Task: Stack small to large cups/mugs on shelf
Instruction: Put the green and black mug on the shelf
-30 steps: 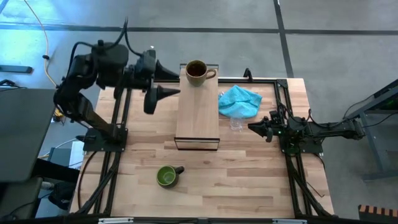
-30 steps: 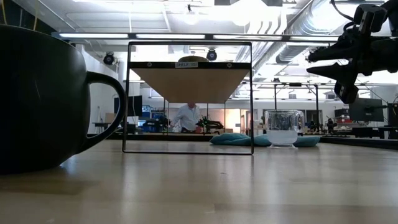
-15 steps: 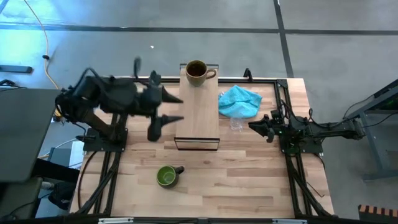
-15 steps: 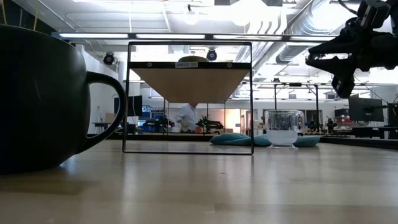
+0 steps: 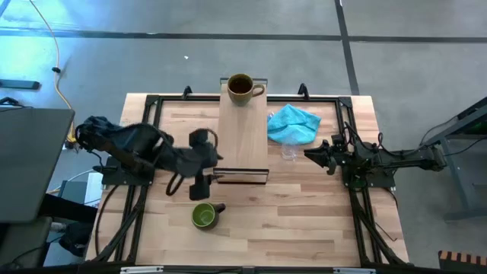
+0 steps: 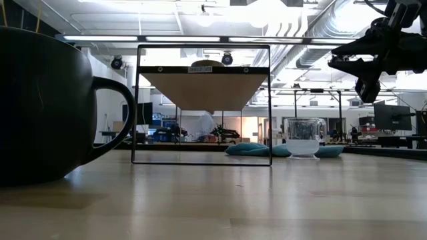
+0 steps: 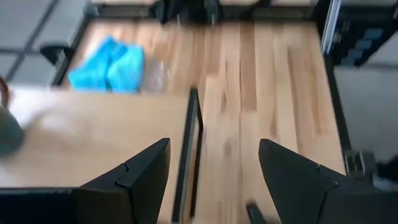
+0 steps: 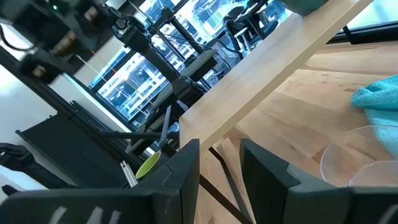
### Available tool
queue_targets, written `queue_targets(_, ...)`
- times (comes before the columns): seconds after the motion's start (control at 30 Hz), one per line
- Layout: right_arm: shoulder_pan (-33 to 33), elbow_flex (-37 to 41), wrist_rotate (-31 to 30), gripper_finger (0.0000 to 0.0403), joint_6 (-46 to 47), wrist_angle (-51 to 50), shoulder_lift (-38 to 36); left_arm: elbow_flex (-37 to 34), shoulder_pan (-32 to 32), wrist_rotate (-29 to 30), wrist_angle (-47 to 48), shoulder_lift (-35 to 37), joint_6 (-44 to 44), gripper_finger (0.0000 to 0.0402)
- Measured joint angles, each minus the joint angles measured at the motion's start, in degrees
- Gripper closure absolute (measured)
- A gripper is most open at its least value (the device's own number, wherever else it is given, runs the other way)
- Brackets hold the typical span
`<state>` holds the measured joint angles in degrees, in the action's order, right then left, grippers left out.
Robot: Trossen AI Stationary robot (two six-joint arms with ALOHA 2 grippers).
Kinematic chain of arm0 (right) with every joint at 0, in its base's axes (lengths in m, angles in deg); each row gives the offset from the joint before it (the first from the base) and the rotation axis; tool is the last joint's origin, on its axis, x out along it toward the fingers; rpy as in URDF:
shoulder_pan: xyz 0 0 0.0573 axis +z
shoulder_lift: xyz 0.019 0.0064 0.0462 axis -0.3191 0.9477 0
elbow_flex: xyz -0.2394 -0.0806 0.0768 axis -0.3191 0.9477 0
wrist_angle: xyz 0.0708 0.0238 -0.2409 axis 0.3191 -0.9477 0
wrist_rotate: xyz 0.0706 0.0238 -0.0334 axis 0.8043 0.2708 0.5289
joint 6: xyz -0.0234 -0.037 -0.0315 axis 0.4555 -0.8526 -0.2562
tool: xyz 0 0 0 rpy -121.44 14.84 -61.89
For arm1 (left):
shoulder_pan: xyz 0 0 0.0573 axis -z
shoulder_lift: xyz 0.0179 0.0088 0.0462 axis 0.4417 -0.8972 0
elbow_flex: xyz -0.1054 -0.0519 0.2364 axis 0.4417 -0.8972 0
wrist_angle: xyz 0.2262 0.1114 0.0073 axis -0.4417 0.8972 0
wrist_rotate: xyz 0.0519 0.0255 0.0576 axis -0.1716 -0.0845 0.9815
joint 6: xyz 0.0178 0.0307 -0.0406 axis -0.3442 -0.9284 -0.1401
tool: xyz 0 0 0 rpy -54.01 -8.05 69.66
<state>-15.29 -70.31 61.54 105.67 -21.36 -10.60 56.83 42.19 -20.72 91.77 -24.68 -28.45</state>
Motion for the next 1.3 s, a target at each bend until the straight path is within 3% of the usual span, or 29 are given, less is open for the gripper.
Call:
queue_targets(0.3,0.00,0.00,-0.01,0.0297,0.02,0.04,0.00,-2.67,5.46,0.20,8.95,0.02,10.53,0.0167)
queue_targets(0.53,-0.01,0.00,-0.02,0.0297,0.02,0.05,0.00,-7.03,10.96,4.00,15.39,0.04,22.44,0.0167)
queue_targets(0.93,0.00,0.00,-0.04,0.0297,-0.12,-0.28,0.00,-18.19,19.08,5.49,14.78,0.02,47.79,0.0167)
queue_targets(1.07,-0.01,0.00,-0.06,0.0297,-0.15,-0.42,0.00,-20.46,19.44,5.46,10.92,0.04,49.11,0.0167)
queue_targets(1.3,0.00,0.00,-0.07,0.0297,-0.17,-0.42,0.00,-26.50,19.26,3.35,3.93,0.02,43.94,0.0167)
